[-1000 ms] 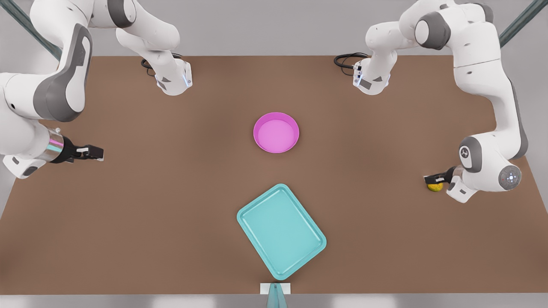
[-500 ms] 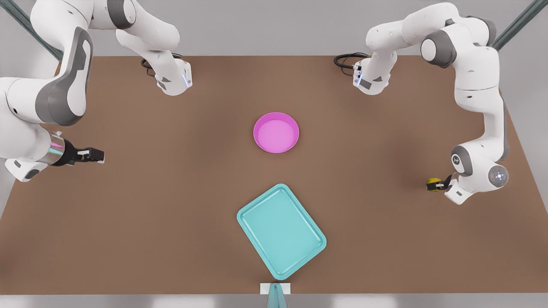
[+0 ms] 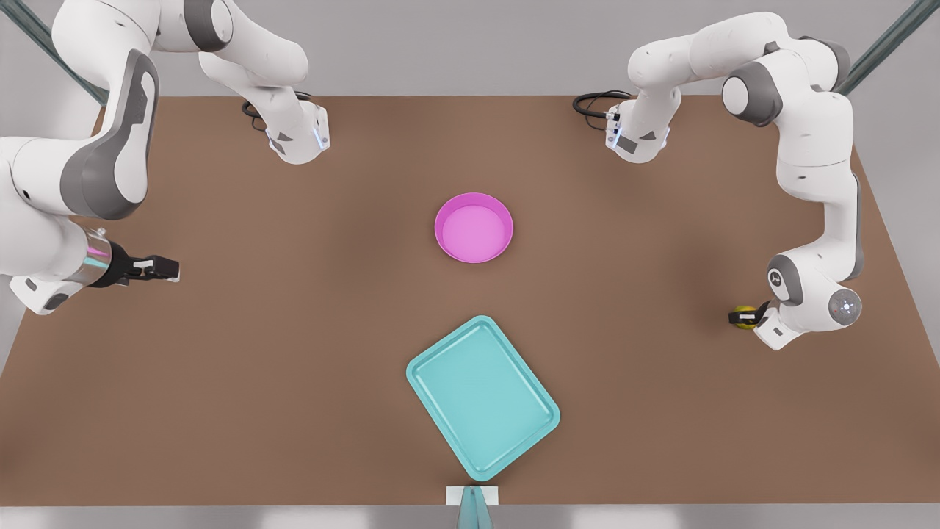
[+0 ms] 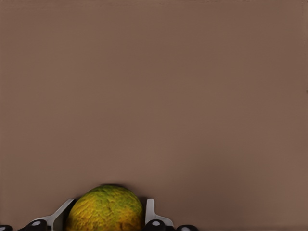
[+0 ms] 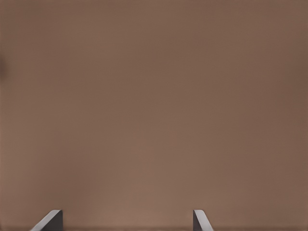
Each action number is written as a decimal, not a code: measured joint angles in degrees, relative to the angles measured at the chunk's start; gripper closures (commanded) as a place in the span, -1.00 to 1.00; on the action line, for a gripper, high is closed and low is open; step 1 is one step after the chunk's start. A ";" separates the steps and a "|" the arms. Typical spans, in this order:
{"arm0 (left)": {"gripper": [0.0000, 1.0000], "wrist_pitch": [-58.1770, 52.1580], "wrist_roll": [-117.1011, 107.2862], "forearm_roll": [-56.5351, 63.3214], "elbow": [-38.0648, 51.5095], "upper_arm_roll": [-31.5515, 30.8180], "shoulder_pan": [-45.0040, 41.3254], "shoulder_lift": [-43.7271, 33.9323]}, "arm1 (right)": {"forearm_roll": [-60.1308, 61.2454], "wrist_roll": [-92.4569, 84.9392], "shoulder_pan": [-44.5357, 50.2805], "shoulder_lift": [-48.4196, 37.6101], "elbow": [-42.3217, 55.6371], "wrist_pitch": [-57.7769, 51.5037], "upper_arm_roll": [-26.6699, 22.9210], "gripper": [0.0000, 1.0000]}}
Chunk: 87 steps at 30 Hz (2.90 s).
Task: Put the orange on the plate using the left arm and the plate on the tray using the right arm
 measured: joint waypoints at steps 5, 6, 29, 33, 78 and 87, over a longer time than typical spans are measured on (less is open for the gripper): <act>-0.55 0.24 1.08 -0.08 0.05 0.00 0.00 0.26 | 0.08 -0.13 -0.15 0.06 0.00 -0.04 0.00 -1.00; -0.55 0.27 1.26 -0.09 0.05 0.00 0.00 0.28 | 0.10 -0.16 -0.16 0.10 0.00 -0.05 0.00 -1.00; -0.42 -22.13 -24.58 -2.16 15.10 -12.28 -53.77 -4.28 | 0.70 -0.61 -0.25 0.85 0.00 -0.13 -0.09 -1.00; -0.43 -23.37 -34.64 -3.29 15.29 -12.30 -57.71 -0.45 | 0.78 -0.65 -0.25 0.90 -0.03 -0.12 -0.09 -1.00; -1.00 -59.80 -27.53 -5.05 30.73 0.87 -25.20 -29.53 | 54.41 13.58 39.05 1.40 -57.43 66.90 7.52 -1.00; -1.00 -60.28 -26.08 -5.32 30.72 0.78 -25.32 -29.28 | 54.45 14.64 41.46 5.73 -56.24 67.41 7.75 -1.00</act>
